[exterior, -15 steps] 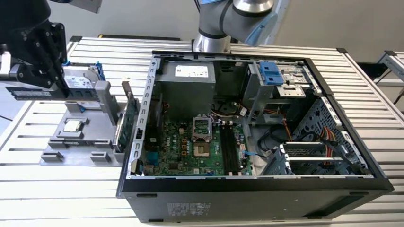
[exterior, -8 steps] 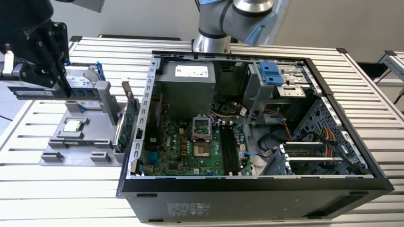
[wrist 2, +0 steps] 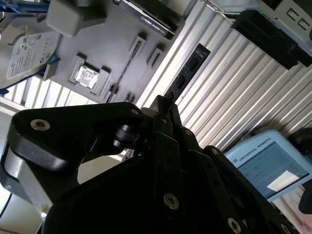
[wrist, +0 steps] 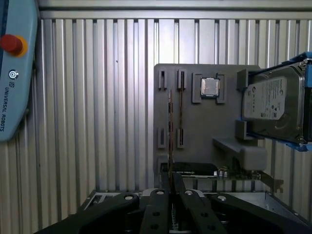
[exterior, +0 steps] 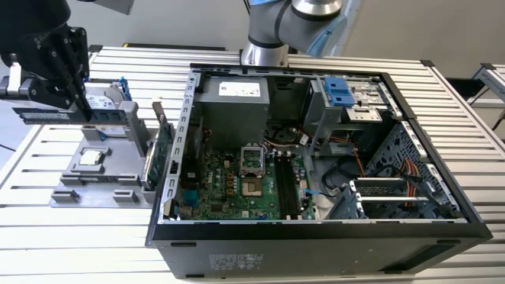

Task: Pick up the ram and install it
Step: 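Pick up the ram and move it above insertion slot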

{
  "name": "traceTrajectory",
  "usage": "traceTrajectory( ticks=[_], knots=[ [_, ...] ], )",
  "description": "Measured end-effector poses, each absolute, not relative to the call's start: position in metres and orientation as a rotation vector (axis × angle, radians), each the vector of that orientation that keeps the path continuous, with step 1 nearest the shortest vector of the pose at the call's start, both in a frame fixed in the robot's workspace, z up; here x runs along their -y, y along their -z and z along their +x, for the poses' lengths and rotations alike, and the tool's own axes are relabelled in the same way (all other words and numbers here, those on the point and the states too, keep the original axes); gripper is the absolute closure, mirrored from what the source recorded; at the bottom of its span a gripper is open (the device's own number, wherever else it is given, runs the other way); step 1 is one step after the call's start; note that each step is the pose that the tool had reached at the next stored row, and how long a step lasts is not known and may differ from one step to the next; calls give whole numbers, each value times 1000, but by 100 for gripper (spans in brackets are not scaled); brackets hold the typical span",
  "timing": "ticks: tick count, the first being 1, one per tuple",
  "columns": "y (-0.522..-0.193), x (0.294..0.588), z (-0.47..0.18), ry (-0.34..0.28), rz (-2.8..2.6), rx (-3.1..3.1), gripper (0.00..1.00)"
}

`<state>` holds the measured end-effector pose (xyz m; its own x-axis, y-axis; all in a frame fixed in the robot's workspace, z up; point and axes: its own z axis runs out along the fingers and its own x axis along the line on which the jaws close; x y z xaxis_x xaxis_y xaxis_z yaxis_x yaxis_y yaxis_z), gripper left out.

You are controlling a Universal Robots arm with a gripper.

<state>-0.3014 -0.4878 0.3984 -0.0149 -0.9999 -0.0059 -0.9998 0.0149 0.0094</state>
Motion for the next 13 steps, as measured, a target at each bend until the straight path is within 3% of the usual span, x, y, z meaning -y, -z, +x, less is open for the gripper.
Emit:
traceTrajectory(
  ticks=[13],
  knots=[
    [-400,488,-293,17,2203,2236,100]
  ],
)
